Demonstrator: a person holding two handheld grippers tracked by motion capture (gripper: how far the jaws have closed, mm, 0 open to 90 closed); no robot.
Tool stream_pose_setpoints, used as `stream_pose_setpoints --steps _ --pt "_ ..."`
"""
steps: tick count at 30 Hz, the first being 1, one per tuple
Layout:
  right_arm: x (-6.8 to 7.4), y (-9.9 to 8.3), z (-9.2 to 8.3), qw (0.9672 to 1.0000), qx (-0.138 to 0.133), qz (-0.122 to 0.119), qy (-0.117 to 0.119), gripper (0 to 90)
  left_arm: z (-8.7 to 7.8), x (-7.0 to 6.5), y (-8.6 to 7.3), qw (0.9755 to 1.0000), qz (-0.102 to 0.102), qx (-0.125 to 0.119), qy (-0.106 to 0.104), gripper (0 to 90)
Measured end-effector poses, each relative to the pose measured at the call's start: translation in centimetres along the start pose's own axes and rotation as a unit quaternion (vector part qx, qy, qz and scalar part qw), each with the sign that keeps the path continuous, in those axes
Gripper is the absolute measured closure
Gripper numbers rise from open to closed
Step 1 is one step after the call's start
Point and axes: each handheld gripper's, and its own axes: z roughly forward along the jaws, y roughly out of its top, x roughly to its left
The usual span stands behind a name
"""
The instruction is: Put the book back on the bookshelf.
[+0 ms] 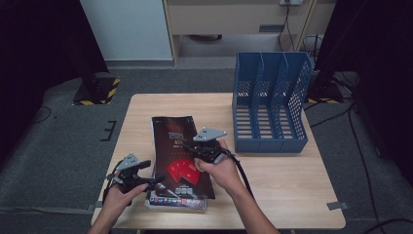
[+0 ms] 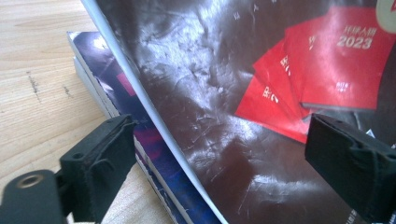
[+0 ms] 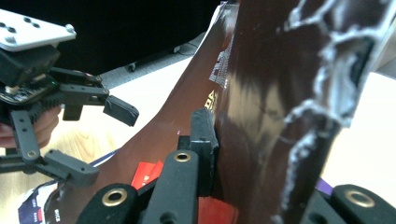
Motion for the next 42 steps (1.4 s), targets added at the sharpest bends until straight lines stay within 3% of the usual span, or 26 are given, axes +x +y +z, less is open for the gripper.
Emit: stream_pose_setpoints --steps 11,21,25,28,31,38,42 --pt "0.2 0.9 -0.9 0.9993 -0.033 -0.008 0.015 85.1 0.6 0.0 0.0 0.9998 -0.003 0.011 -0.016 7.5" --pt "0.4 1.5 -1.5 0.9970 -0.069 -0.009 0.034 86.0 0.8 -0.1 0.1 0.9990 -0.008 0.000 -0.044 12.6" --pt "0.5 1.9 -1.7 0.9961 -0.076 -0.014 0.043 86.4 0.5 0.3 0.1 0.9994 -0.007 -0.005 -0.035 27.5" --pt "0.5 1.9 -1.7 0.9957 -0.079 -0.015 0.047 86.5 0.1 1.0 0.1 0.9996 -0.013 -0.012 -0.023 51.9" --pt "0.5 1.8 -1.6 0.9951 -0.079 -0.016 0.057 86.7 0.1 1.7 0.1 0.9990 -0.031 -0.012 -0.030 67.8" --pt "0.5 1.7 -1.7 0.9943 -0.084 -0.014 0.064 86.8 -0.6 2.0 0.1 0.9982 -0.043 -0.017 -0.038 81.4" --pt "0.5 1.7 -1.8 0.9943 -0.082 -0.014 0.066 86.4 -0.7 1.9 0.1 0.9986 -0.038 -0.014 -0.034 83.3"
